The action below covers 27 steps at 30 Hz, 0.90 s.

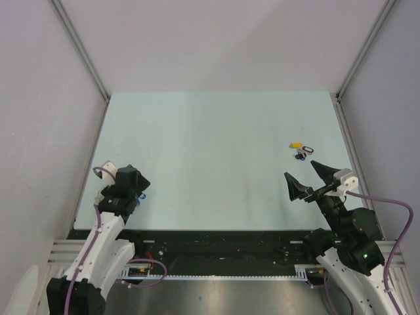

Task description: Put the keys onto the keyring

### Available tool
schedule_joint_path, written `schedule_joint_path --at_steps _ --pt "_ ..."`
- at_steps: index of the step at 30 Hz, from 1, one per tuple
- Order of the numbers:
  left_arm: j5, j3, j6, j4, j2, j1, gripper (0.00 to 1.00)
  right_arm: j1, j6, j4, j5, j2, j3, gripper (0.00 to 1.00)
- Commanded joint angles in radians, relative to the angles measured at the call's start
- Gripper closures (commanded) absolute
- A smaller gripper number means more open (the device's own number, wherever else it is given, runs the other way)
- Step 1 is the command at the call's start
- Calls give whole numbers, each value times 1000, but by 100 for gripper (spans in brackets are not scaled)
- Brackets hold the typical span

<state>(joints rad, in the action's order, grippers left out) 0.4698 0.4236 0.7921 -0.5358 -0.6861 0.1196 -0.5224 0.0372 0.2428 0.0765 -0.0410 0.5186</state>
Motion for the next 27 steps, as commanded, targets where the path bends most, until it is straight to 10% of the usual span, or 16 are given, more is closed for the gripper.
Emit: schedule_joint_path --at_steps 1,12,20,27 --pt "47 -12 94 95 -107 -46 8 -27 -7 1 39 9 37 0" --pt "10 14 87 174 -368 -117 13 -67 -5 3 74 9 32 0" --pt "-161 98 24 161 -555 -110 39 -73 -5 1 88 9 29 0" --pt "-298 142 59 209 -582 40 41 -71 -3 -5 91 9 24 0"
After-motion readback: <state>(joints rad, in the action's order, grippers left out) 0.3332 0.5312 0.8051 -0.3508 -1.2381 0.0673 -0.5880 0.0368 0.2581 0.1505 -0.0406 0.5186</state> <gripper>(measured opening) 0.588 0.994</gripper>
